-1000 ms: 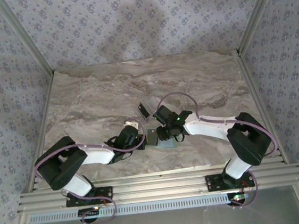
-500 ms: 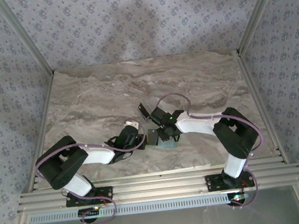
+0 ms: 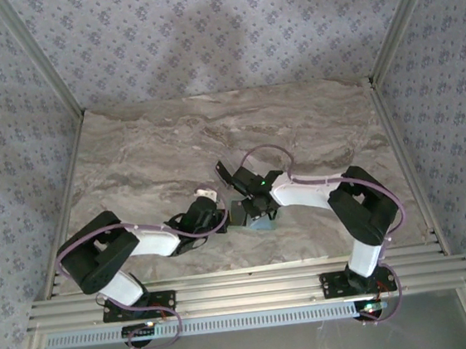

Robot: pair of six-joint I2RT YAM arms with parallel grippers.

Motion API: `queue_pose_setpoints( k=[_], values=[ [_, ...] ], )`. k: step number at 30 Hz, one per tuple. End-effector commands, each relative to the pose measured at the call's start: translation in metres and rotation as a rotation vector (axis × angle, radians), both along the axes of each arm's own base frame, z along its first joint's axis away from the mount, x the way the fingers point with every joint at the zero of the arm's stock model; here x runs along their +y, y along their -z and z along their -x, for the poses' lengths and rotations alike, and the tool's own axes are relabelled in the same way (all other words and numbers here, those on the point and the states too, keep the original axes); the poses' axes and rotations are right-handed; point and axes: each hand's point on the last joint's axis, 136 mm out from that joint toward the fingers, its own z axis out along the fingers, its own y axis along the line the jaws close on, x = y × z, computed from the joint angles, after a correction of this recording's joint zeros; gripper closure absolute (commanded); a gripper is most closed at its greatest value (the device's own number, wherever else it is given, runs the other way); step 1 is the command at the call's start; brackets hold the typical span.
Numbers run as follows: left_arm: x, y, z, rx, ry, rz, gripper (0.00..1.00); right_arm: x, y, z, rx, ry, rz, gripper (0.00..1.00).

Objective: Put the credit cards into the card holder
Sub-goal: Insert the credit card into the card slot, then flip over the card slot in the card holder.

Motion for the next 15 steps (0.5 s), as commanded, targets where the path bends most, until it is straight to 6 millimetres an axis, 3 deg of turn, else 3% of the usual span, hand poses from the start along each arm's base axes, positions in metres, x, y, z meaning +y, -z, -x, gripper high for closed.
queue_pose_setpoints(
  k=[1, 9, 15],
  values=[
    [0.024, 0.067, 0.045, 0.212, 0.05, -0.167, 0.86, -0.015, 0.008, 0.005, 0.022, 0.013, 0.063, 0.86],
    [0.02, 0.073, 0.052, 0.213, 0.052, -0.171, 0.86, -0.011, -0.026, 0.0, -0.062, 0.001, 0.091, 0.88],
    [0.014, 0.074, 0.057, 0.216, 0.053, -0.156, 0.86, 0.006, -0.035, 0.006, -0.034, -0.025, 0.027, 0.75]
  ],
)
